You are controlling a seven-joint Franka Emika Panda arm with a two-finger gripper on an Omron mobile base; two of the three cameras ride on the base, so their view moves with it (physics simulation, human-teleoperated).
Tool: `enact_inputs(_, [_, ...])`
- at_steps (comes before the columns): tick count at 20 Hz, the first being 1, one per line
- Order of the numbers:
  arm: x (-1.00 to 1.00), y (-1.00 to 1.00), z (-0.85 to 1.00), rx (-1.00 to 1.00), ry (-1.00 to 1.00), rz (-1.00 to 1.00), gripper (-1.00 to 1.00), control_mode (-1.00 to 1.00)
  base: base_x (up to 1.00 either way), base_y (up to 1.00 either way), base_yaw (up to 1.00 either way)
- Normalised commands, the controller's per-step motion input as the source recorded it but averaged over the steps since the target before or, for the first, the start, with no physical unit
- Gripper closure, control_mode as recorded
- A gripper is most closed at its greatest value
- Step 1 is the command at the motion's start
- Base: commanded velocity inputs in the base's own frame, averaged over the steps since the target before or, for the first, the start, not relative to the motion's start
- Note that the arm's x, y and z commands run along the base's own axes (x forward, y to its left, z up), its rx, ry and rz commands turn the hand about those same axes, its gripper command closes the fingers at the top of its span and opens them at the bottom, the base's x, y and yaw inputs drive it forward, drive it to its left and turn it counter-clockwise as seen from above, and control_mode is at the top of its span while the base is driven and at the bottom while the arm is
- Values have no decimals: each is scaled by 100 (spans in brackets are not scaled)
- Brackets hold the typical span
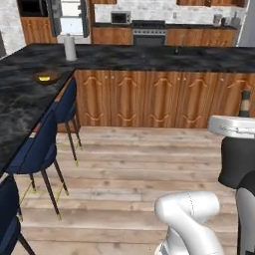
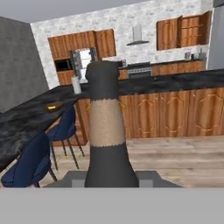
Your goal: There is a bowl on the dining counter. Grab a lemon wedge from the fridge and place it in the bowl. Then get the liquor bottle and glass cup from the cabinet and place them next to the bowl.
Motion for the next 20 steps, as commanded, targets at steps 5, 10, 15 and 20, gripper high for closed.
enact_inputs(5, [0, 0, 0, 0, 0, 0, 100, 100, 100, -47, 44])
enact_inputs(10, [0, 0, 0, 0, 0, 0, 100, 100, 100, -56, 43])
enact_inputs(15, [0, 0, 0, 0, 0, 0, 100, 100, 100, -58, 45])
enact_inputs(20, [0, 0, 0, 0, 0, 0, 100, 100, 100, -60, 45])
